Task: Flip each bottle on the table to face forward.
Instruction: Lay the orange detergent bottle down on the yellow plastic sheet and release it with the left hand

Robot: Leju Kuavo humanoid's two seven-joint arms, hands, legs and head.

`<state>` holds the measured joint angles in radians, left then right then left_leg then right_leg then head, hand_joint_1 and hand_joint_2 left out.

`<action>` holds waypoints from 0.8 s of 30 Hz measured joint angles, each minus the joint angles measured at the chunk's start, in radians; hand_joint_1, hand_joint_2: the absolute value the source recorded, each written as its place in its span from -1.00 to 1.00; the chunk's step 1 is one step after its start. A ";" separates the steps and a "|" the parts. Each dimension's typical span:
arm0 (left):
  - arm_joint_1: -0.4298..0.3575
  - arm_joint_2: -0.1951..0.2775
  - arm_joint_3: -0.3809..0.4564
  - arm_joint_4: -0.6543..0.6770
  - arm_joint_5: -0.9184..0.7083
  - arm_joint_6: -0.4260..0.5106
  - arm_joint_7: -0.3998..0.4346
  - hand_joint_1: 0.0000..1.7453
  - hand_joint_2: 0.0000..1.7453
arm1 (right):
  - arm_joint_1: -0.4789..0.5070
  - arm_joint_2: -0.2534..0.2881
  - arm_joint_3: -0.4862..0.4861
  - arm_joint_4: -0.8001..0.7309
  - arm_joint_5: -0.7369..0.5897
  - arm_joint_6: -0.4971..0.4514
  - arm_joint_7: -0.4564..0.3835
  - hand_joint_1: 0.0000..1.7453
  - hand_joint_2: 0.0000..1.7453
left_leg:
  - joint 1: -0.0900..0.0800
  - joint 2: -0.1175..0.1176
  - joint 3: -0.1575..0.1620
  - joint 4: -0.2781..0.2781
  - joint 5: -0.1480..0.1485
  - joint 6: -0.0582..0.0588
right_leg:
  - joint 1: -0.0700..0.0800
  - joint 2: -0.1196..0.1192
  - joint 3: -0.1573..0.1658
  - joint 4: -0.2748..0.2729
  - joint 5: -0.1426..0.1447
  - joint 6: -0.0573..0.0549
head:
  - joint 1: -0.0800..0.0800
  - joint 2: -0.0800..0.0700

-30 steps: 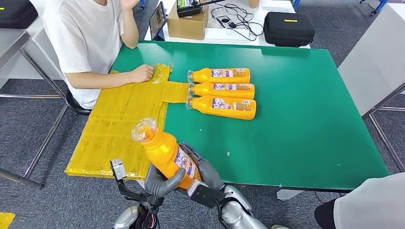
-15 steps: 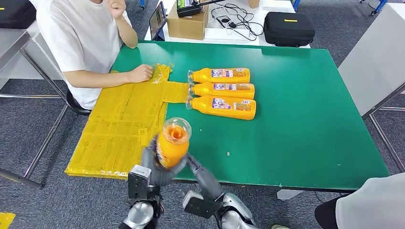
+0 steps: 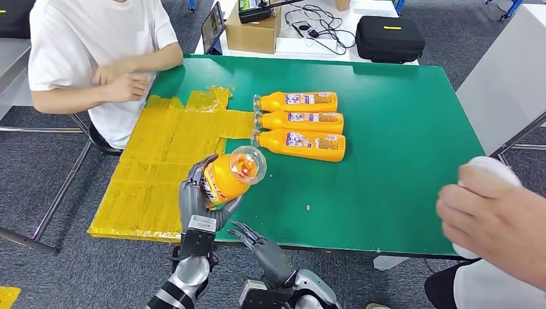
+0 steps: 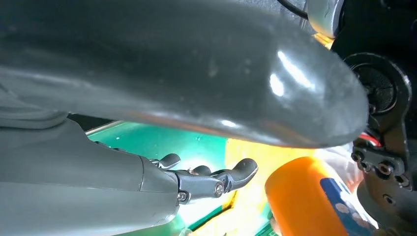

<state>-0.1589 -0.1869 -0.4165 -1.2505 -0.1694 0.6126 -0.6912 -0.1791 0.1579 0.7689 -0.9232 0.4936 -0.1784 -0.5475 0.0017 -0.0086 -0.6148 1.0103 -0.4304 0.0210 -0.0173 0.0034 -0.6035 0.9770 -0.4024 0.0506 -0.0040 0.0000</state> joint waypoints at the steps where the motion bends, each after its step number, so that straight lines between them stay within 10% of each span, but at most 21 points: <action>1: -0.001 0.000 0.001 0.002 0.000 0.000 0.000 1.00 1.00 | 0.000 0.000 0.000 0.000 0.000 0.000 0.000 -1.00 -1.00 | 0.000 0.000 0.000 0.000 0.000 0.000 | 0.000 0.000 0.000 0.000 0.000 0.000 | 0.000 0.000; 10: -0.034 -0.014 0.044 0.038 -0.251 0.058 0.000 1.00 1.00 | -0.001 -0.003 0.013 0.000 -0.003 -0.011 -0.032 -1.00 -1.00 | 0.000 0.000 0.000 0.000 0.000 0.000 | 0.000 0.000 0.000 0.000 0.000 0.000 | 0.000 0.000; 15: -0.109 -0.066 0.285 0.115 -0.860 0.062 -0.006 1.00 1.00 | -0.003 -0.003 0.034 0.000 -0.028 0.002 -0.060 -1.00 -1.00 | 0.000 0.001 0.000 0.000 0.001 0.000 | 0.000 0.000 0.000 0.000 0.001 0.000 | 0.000 0.000; 24: -0.253 -0.064 0.531 0.403 -1.243 0.063 0.192 1.00 1.00 | -0.019 0.003 0.060 0.008 -0.060 0.035 -0.084 -1.00 -1.00 | 0.000 0.000 0.000 0.000 0.001 0.000 | 0.000 0.000 0.000 0.001 0.000 0.000 | 0.000 0.000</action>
<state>-0.4123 -0.2507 0.1141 -0.8479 -1.4128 0.6755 -0.4988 -0.1977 0.1610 0.8287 -0.9148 0.4341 -0.1438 -0.6319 0.0021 -0.0087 -0.6147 1.0103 -0.4292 0.0209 -0.0171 0.0034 -0.6033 0.9782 -0.4020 0.0505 -0.0039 0.0000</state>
